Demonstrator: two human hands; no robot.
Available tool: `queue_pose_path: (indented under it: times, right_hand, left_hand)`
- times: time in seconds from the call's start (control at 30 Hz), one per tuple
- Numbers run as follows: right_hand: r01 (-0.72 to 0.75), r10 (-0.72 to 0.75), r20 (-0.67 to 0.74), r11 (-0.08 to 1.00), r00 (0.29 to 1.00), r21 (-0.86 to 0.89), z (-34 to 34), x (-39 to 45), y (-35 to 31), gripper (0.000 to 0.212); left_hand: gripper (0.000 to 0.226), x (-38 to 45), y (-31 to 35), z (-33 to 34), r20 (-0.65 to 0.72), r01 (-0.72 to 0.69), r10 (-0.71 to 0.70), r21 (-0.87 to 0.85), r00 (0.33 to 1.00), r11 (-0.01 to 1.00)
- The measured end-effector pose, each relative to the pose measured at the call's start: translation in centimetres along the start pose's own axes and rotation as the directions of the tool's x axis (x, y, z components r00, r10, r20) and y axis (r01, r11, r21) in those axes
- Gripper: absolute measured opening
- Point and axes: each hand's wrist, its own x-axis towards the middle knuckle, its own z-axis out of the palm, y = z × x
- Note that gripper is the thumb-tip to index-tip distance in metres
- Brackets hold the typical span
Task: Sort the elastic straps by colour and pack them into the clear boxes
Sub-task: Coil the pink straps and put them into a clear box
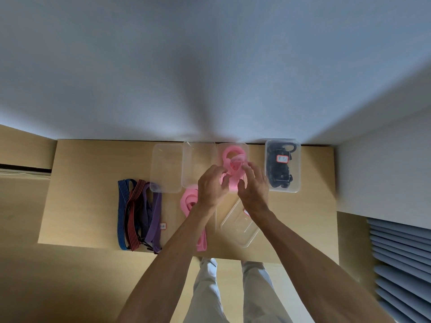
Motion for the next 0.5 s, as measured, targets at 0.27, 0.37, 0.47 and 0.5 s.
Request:
queue_pose_path:
  times: [0.27, 0.37, 0.47, 0.5]
  right_hand:
    - [-0.157, 0.169, -0.079, 0.977, 0.982, 0.141, -0.9, -1.3, -1.1, 0.034]
    - [-0.269, 0.277, -0.023, 0.947, 0.961, 0.174, -1.2, -2.1, -0.7, 0.038]
    - [-0.353, 0.358, 0.013, 0.911, 0.933, 0.212, -1.3, -2.8, -0.8, 0.027]
    - [-0.371, 0.375, 0.027, 0.900, 0.927, 0.229, -1.3, -2.9, -0.9, 0.024]
  left_hand:
    - [0.008, -1.2, -0.7, -0.7, -0.040, 0.080, -0.081, -0.004, 0.996, 0.997]
    - [0.008, -2.4, -0.8, -0.5, -0.025, 0.113, -0.114, -0.036, 0.993, 0.993]
    - [0.012, -3.6, -0.6, -0.5, 0.014, 0.119, -0.119, -0.031, 0.993, 0.992]
    - [0.016, -3.8, -0.5, -0.6, 0.029, 0.097, -0.097, -0.012, 0.995, 0.995]
